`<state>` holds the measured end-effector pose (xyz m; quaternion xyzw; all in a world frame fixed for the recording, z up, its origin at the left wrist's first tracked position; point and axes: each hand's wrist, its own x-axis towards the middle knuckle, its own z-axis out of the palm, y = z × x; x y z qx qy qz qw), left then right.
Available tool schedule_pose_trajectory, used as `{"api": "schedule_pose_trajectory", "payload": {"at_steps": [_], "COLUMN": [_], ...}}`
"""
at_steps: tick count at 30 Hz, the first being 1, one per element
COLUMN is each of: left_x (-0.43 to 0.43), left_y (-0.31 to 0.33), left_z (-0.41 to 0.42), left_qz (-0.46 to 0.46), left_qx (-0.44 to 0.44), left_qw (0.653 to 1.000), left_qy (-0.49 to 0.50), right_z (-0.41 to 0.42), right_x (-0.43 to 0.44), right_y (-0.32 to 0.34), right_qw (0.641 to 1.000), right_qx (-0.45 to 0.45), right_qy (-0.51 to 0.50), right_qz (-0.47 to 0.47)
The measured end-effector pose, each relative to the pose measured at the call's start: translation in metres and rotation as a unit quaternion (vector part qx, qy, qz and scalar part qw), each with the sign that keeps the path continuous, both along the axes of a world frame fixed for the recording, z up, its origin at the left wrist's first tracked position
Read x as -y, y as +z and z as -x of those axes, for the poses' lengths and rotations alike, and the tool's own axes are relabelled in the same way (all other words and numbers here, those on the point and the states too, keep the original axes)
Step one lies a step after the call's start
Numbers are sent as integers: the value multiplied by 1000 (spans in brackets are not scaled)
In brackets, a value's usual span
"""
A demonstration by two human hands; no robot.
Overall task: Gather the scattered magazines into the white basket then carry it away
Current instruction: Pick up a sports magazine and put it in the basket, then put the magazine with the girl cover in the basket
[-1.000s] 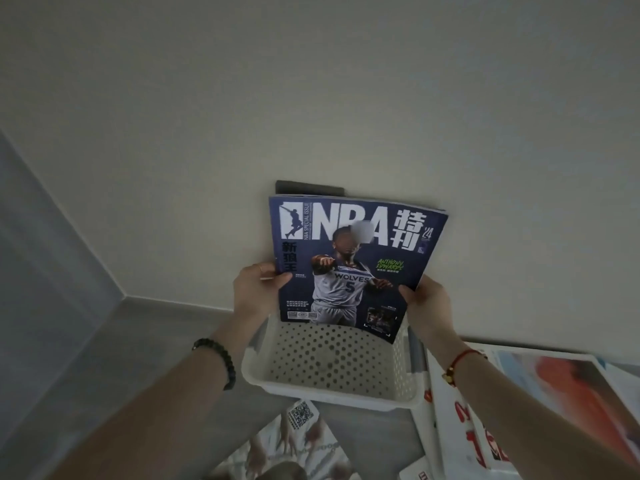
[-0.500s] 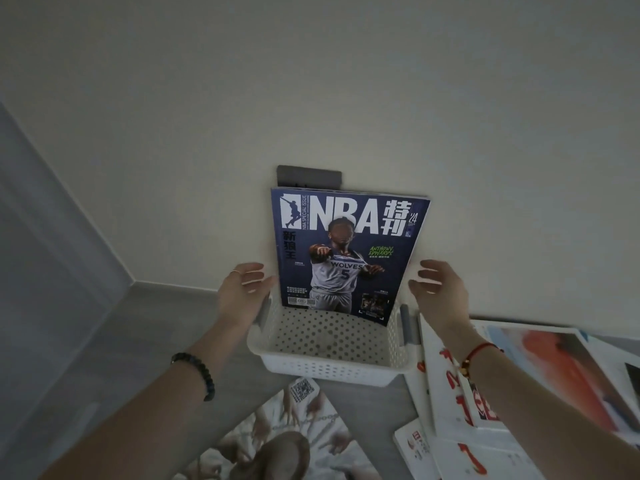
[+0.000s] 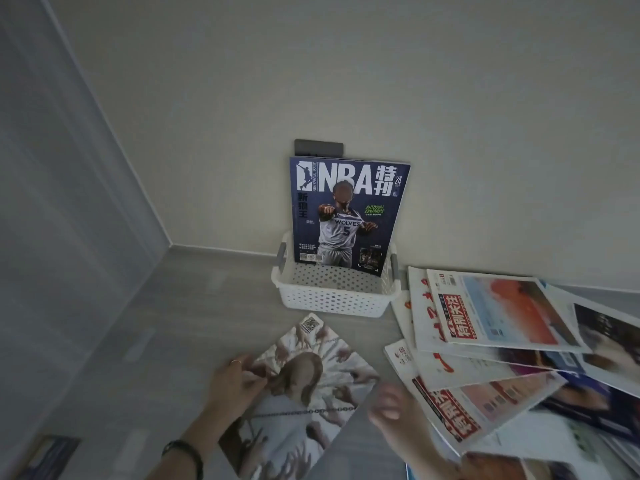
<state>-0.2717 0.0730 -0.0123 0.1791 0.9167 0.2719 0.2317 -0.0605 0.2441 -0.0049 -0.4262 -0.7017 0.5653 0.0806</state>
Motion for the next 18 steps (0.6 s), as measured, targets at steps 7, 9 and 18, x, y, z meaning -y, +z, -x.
{"api": "schedule_pose_trajectory", "payload": {"at_steps": [7,9,18], "left_x": [18,22,34], "left_y": [-4,-3,-3], "left_z": [-46,-53,-81], "left_qz": [-37,-60,-63], "left_qx": [3,39,106], "left_qw": [999,997,991], "left_qy": [-24,2,-43], "right_z": [-18,-22,-35], "right_x": [71,73,81], "right_y": [-16,-17,-4], "right_qw": [986,979,955], "right_qx": [-80,-69,-10], "right_qy": [-109,-133,-160], "right_qz": [96,142,250]}}
